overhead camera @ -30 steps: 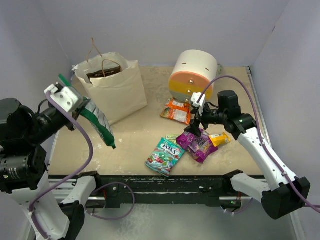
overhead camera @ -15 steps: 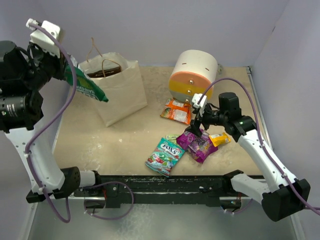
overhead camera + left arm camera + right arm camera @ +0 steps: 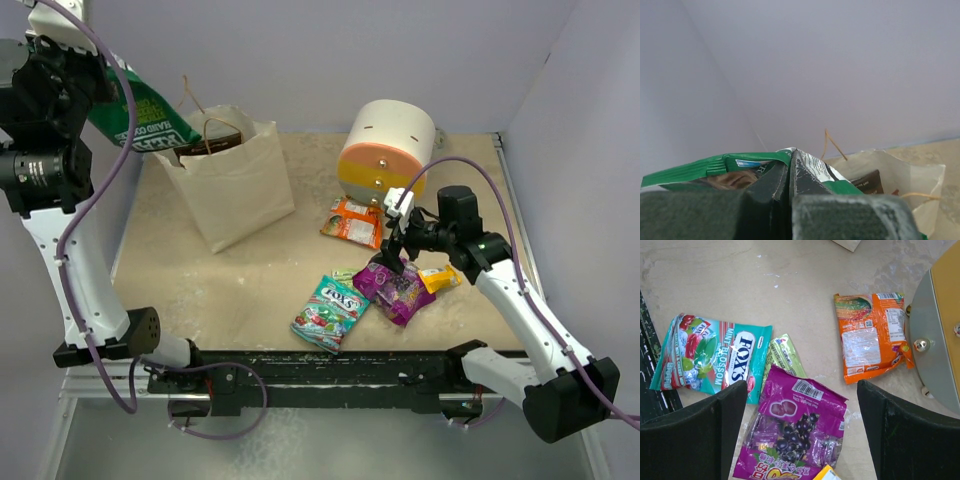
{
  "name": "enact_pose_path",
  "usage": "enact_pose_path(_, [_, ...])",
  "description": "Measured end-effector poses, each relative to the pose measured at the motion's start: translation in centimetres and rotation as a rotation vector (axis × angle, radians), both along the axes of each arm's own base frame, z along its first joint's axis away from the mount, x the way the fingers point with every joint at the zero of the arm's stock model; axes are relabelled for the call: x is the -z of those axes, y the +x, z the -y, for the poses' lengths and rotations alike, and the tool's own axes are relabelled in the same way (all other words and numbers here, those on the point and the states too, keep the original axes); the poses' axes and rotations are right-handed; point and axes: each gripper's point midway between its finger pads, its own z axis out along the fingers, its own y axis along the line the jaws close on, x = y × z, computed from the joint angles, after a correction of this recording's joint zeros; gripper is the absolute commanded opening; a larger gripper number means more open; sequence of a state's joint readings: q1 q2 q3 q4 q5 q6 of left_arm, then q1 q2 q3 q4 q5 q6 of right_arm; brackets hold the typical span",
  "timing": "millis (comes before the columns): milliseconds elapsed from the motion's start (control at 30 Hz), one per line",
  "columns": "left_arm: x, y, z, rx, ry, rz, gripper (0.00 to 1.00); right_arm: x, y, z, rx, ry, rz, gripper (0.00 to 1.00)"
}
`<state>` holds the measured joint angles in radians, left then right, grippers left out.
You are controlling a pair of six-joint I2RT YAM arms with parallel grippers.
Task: Place the snacks into the paper bag
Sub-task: Place the snack in the paper bag.
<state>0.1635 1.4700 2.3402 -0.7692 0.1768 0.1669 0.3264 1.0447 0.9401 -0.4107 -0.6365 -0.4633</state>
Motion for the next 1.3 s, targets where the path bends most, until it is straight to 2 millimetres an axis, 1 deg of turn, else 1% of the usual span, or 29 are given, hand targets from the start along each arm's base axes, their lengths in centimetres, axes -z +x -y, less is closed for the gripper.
enact_pose_path(167, [-0.8,2.0,-1.2,-0.053,-0.029,0.051,0.00,0.0,0.1,0.0,0.001,0.000,0.003,0.91])
enact_pose_path(233, [-1.1,2.5,-1.5,-0.069,-0.042,0.074,0.00,-0.1,0.1,0.0,0.002,0.001,0.004,0.91])
enact_pose_path(333, [-1.9,3.0,-1.4,-0.084,-0.053,0.115,0.00,0.0,0.2,0.1,0.008,-0.002,0.006,0.91])
enact_pose_path(400, [-2.5,3.3,-0.8,-0.083,-0.057,0.142,0.00,0.0,0.4,0.3,0.018,-0.008,0.008,0.91])
enact_pose_path(500, [-3.0,4.2,0.8,-0.076,-0.052,0.173,0.00,0.0,0.5,0.5,0.027,-0.010,0.008,0.91])
enact_pose_path(600, [-2.8,5.8,2.5,-0.064,-0.025,0.183,0.00,0.2,0.6,0.7,0.034,-0.012,0.004,0.91])
enact_pose_path(633, [-2.6,6.2,2.8,-0.065,-0.016,0.180,0.00,0.3,0.6,0.8,0.036,-0.013,0.002,0.91])
enact_pose_path(700, [-1.9,7.4,3.2,-0.074,0.003,0.169,0.00,0.5,0.6,0.8,0.039,-0.015,-0.003,0.91])
enact_pose_path(900, [1.2,11.0,4.1,-0.101,0.047,0.108,0.00,0.6,0.8,1.2,0.053,-0.014,-0.005,0.91])
enact_pose_path(1100, [4.7,12.8,6.0,-0.088,0.098,0.048,0.00,0.6,0.9,1.4,0.060,-0.014,-0.006,0.91])
enact_pose_path(1200, [7.0,13.4,6.6,-0.081,0.129,0.005,0.00,0.6,1.0,1.5,0.060,-0.014,-0.006,0.91])
enact_pose_path(1300, [9.2,13.7,6.8,-0.079,0.160,-0.041,0.00,0.8,1.0,1.5,0.056,-0.020,-0.005,0.91])
